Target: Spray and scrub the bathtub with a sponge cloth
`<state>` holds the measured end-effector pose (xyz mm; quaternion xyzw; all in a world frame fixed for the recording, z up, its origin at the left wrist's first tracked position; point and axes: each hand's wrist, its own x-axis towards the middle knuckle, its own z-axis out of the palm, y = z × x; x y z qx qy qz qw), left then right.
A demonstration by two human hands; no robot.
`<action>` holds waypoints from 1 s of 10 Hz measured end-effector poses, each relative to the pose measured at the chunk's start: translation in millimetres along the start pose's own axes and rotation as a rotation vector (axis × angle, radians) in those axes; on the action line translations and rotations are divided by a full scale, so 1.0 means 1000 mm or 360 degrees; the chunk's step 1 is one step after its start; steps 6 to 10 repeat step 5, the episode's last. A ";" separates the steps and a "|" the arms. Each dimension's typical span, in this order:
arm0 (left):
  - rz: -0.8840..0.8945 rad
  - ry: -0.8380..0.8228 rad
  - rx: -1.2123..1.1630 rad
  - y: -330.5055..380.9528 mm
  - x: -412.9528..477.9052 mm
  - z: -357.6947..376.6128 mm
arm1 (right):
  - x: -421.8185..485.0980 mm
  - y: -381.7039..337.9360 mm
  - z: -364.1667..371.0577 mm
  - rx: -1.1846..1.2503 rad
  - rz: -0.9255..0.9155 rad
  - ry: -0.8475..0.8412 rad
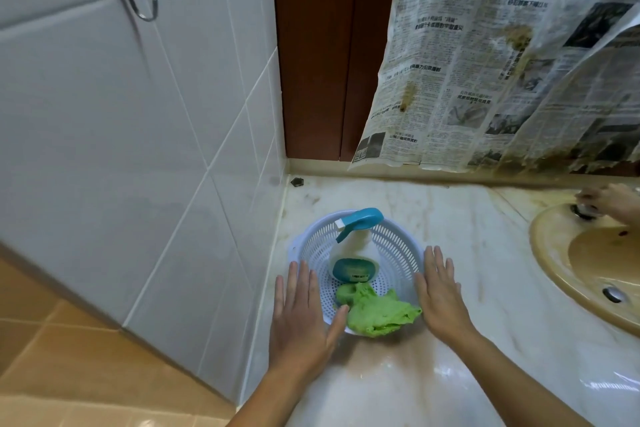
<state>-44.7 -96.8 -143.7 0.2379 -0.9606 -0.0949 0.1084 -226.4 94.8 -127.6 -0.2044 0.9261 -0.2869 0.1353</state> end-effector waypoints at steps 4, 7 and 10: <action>-0.0188 0.0158 0.0218 -0.030 0.000 -0.008 | 0.044 -0.044 0.017 0.0111 -0.0140 -0.0129; -0.0183 0.0240 0.0200 -0.034 -0.004 -0.001 | 0.038 -0.042 0.012 0.0126 -0.0159 -0.0230; -0.0183 0.0240 0.0200 -0.034 -0.004 -0.001 | 0.038 -0.042 0.012 0.0126 -0.0159 -0.0230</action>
